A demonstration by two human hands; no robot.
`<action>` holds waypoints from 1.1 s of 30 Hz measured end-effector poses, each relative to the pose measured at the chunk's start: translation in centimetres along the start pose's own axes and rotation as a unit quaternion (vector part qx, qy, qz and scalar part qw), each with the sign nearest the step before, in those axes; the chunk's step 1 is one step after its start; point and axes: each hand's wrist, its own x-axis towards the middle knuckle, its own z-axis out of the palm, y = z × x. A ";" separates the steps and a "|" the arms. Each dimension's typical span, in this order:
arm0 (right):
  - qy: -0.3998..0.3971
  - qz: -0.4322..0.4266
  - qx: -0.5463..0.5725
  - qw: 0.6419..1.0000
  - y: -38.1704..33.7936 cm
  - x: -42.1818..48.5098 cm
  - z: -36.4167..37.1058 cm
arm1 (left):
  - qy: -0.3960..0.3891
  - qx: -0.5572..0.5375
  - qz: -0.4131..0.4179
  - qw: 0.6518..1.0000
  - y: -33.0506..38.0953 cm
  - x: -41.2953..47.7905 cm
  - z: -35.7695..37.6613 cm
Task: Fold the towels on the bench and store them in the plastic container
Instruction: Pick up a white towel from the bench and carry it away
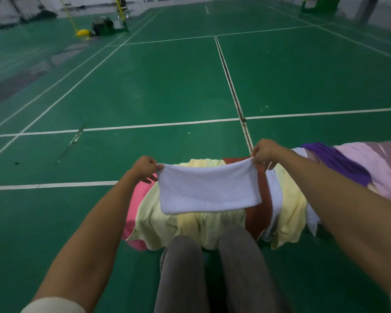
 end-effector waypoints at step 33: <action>-0.092 -0.330 -0.168 0.924 -15.3 -0.4 22.7 | -0.002 0.112 -0.112 0.987 -2.1 2.3 8.4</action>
